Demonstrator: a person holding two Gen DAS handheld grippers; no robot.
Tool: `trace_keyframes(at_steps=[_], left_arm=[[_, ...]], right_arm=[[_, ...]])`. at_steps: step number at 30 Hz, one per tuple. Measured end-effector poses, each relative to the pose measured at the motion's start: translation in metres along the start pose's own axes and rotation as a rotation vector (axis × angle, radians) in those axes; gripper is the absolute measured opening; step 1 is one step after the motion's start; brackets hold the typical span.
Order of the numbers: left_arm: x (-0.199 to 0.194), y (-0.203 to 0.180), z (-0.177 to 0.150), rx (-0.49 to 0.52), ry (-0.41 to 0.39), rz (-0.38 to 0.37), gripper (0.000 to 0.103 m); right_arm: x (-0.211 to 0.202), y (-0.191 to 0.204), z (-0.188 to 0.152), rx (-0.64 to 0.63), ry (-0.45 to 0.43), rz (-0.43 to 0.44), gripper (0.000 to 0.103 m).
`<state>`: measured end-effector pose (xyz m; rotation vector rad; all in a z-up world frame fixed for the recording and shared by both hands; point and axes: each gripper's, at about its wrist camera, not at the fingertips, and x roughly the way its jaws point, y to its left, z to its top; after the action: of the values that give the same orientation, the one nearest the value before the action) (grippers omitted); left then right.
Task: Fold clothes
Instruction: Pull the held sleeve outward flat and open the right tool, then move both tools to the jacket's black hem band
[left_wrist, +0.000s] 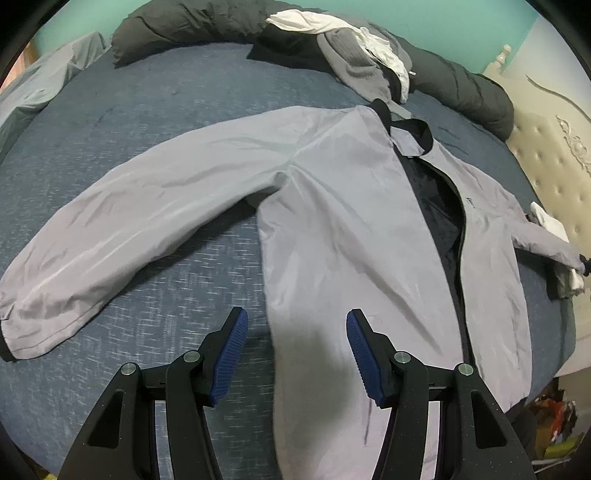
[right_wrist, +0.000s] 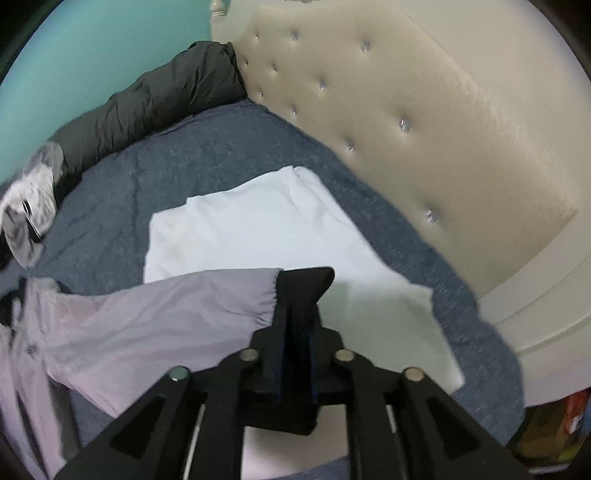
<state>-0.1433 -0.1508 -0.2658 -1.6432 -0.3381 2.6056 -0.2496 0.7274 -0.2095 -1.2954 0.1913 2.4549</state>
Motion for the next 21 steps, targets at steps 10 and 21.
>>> trace_keyframes(at_steps=[10, 21], left_arm=[[-0.018, -0.006, -0.004, 0.007, -0.030, -0.035, 0.060], [-0.032, 0.000, -0.031, 0.011, 0.000, -0.082, 0.060]], right_arm=[[-0.069, -0.002, -0.004, 0.128, -0.182, 0.073, 0.030], [-0.090, 0.142, -0.077, -0.084, -0.078, 0.399, 0.033]])
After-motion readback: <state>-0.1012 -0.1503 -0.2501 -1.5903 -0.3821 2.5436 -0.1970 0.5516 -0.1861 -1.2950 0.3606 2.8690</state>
